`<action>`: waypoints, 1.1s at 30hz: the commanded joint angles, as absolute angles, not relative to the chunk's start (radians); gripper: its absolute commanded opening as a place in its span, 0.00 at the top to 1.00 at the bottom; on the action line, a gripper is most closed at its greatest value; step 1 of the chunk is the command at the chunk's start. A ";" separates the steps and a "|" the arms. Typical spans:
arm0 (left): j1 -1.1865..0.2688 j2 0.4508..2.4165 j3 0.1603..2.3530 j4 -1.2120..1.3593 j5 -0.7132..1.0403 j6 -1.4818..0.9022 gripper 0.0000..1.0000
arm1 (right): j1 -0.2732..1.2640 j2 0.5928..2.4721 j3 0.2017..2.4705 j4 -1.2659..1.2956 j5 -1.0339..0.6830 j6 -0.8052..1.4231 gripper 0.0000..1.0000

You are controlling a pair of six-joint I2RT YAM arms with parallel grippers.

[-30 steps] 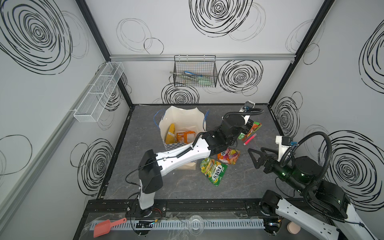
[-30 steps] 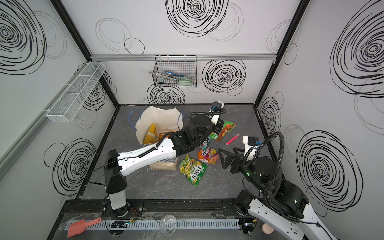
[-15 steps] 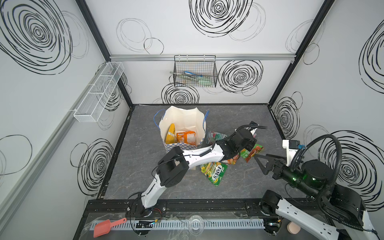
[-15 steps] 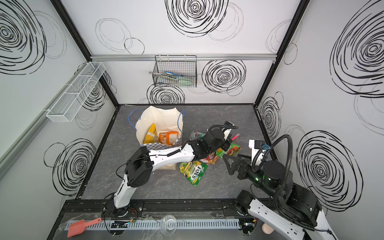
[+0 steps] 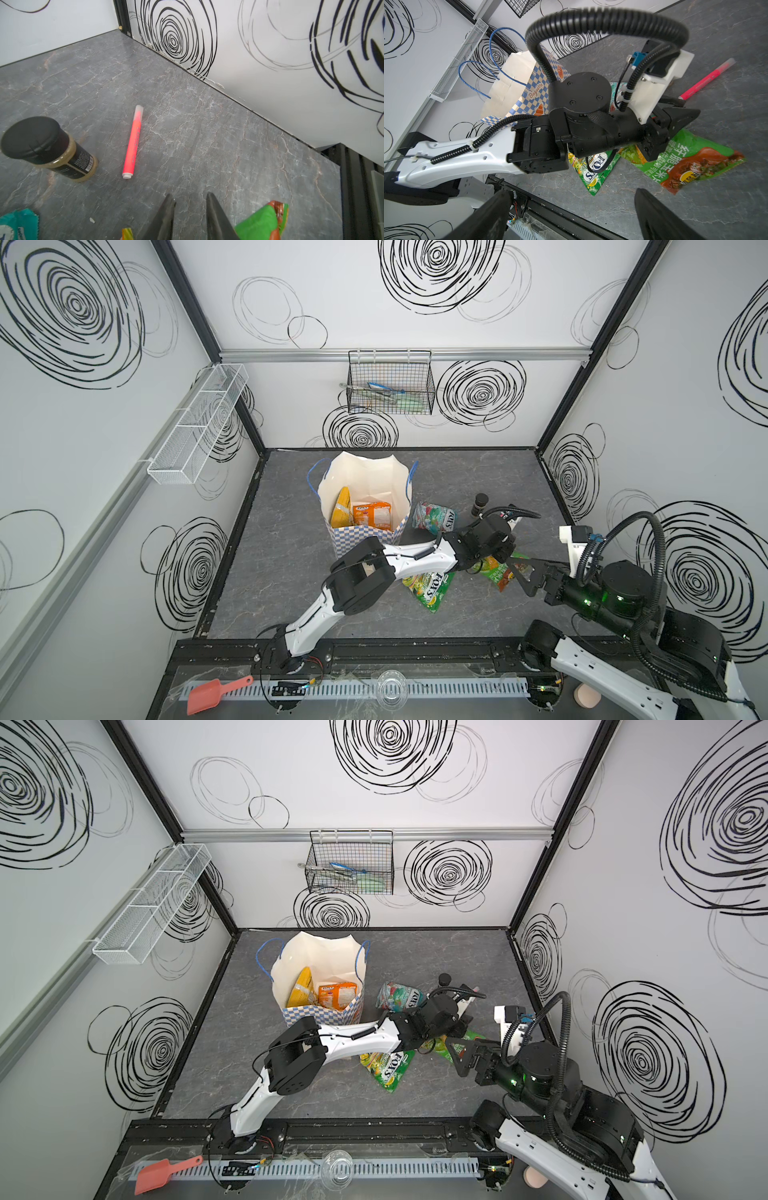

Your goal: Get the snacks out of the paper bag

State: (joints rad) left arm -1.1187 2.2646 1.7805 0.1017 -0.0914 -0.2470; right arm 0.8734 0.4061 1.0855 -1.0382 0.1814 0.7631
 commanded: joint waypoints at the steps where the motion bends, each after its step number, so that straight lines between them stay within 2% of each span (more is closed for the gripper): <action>1: -1.099 2.189 1.830 0.093 -0.080 -0.251 0.65 | 0.877 0.411 1.089 -1.050 0.193 0.779 0.03; 3: -1.092 2.156 1.831 0.081 -0.076 -0.247 0.57 | 0.877 0.410 1.089 -1.045 0.195 0.779 0.03; 5: -1.082 2.124 1.841 0.054 -0.066 -0.245 0.42 | 0.876 0.410 1.089 -1.036 0.193 0.781 0.03; 6: -1.078 2.111 1.844 0.044 -0.061 -0.244 0.39 | 0.877 0.411 1.087 -1.033 0.193 0.782 0.03; 10: -1.057 2.042 1.846 0.013 -0.032 -0.250 0.34 | 0.876 0.411 1.088 -1.007 0.192 0.783 0.03; 15: -1.039 1.987 1.853 -0.012 0.017 -0.232 0.23 | 0.877 0.429 1.086 -0.971 0.184 0.782 0.03; 21: -1.027 2.097 1.858 -0.068 -0.023 -0.206 0.18 | 0.877 0.444 1.067 -0.932 0.167 0.781 0.03; 24: -1.012 2.164 1.937 -0.173 -0.004 -0.216 0.01 | 0.876 0.436 1.055 -0.932 0.166 0.790 0.03; 30: -0.995 2.110 1.892 -0.128 0.148 -0.252 0.04 | 0.880 0.393 0.974 -0.969 0.303 0.783 0.03; 33: -0.975 2.073 1.853 -0.094 0.186 -0.310 0.04 | 0.897 0.367 0.890 -0.892 0.366 0.768 0.03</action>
State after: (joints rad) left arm -0.9955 2.1612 1.8698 -0.1738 0.1104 -0.2516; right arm 0.8810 0.3851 0.9382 -0.9413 0.2672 0.7692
